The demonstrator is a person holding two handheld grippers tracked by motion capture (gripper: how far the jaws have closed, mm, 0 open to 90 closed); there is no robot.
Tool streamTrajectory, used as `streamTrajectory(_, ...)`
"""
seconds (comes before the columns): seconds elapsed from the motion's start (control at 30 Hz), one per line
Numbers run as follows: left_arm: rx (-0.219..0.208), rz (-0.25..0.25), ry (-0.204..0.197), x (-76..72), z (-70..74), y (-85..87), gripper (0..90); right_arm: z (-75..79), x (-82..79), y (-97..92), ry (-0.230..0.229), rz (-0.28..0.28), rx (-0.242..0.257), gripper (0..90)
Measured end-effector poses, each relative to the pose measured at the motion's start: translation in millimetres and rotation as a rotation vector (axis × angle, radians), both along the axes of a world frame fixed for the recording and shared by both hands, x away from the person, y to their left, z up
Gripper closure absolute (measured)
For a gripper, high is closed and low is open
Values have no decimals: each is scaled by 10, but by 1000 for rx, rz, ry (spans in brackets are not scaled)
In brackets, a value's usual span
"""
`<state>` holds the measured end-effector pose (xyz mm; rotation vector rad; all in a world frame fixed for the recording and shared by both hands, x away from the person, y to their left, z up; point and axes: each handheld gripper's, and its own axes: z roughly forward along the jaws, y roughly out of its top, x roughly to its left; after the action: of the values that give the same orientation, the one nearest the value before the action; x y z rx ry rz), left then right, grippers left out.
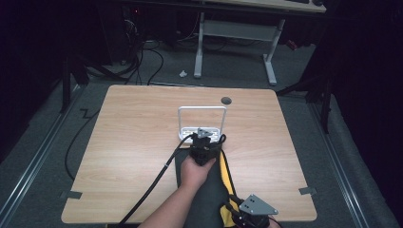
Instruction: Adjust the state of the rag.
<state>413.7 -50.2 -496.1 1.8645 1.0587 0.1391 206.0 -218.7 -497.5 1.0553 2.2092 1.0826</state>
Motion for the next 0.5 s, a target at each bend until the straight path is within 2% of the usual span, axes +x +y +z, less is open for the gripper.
streamTrajectory(0.1,-12,-12,-27,-47,68,55,640,65,11,-27,-41,-35,29,643)
streamTrajectory(0.2,-24,-19,-41,-103,132,199,627,83,32,-47,-66,-48,26,649)
streamTrajectory(0.27,-23,-27,-44,-148,131,325,620,73,46,-64,-65,-58,21,652)
streamTrajectory(0.37,7,-17,-50,-230,66,539,620,24,85,-82,-45,-70,19,655)
streamTrajectory(0.5,38,3,-24,-305,-62,812,623,-25,130,-58,-23,-72,10,658)
